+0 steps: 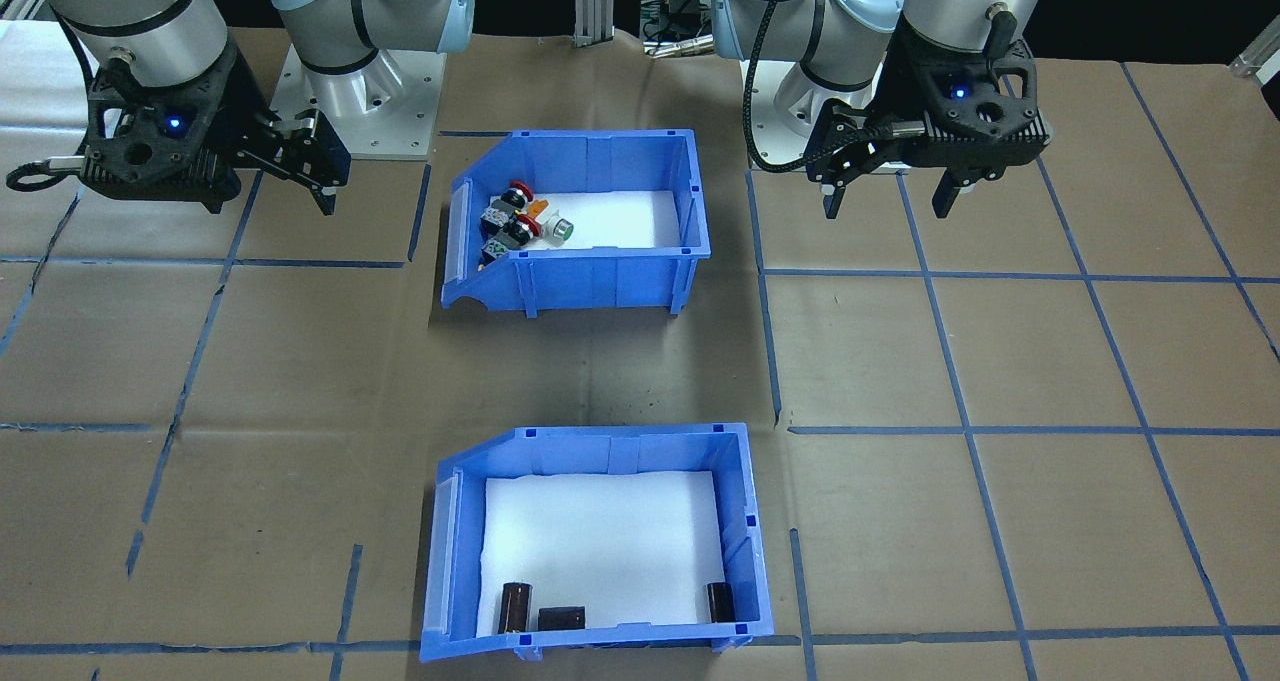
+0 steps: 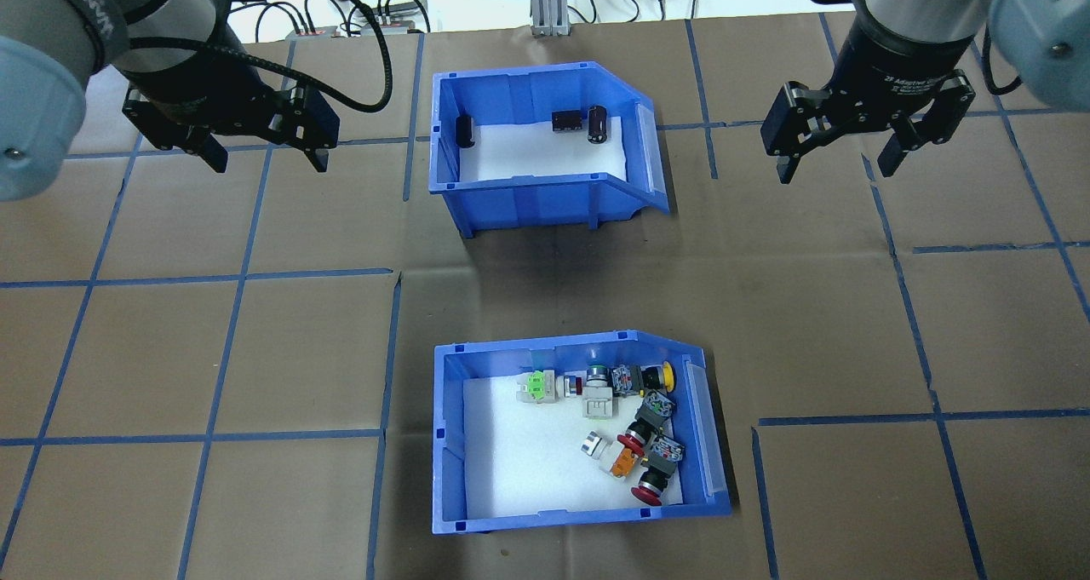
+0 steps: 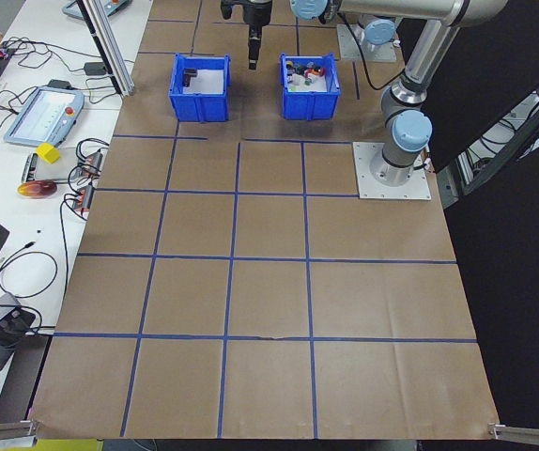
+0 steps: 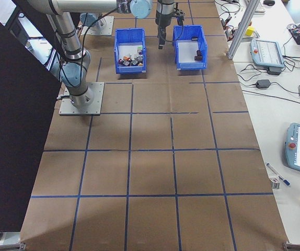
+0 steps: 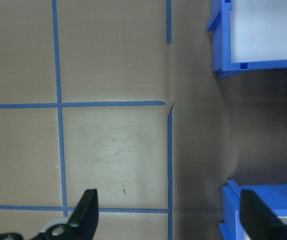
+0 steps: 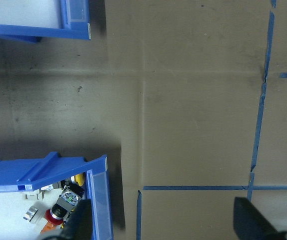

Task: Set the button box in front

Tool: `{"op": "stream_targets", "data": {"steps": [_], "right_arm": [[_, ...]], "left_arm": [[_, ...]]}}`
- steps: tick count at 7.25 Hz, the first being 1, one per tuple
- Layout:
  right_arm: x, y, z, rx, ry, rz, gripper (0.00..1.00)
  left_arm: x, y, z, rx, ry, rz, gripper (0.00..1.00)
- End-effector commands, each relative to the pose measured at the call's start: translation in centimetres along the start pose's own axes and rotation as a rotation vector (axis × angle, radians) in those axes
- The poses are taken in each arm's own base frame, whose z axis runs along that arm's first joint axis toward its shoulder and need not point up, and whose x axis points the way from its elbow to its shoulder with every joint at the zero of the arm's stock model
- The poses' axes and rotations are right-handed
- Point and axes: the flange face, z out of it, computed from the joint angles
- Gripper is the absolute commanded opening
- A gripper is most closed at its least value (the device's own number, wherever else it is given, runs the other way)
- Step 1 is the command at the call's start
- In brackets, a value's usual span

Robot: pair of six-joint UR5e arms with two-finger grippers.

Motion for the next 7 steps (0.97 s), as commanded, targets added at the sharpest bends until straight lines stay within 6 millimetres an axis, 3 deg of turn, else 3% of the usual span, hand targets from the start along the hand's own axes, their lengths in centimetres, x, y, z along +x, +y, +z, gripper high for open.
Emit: {"op": "stream_targets", "data": {"steps": [1, 5, 6, 7], "right_arm": [[0.1, 0.0, 0.0, 0.0, 0.0, 0.001, 1.0], [-0.1, 0.0, -0.1, 0.003, 0.0, -0.017, 1.0], [-0.2, -0.3, -0.9, 0.026, 0.006, -0.018, 1.0], [-0.2, -0.5, -0.4, 0.012, 0.013, -0.023, 1.0]], "left_arm": [[0.0, -0.1, 0.0, 0.0, 0.002, -0.001, 1.0], [0.0, 0.3, 0.8, -0.018, -0.001, 0.0, 1.0], [0.0, 0.9, -0.3, 0.009, -0.001, -0.013, 1.0], [0.1, 1.0, -0.1, 0.002, 0.0, -0.015, 1.0]]}}
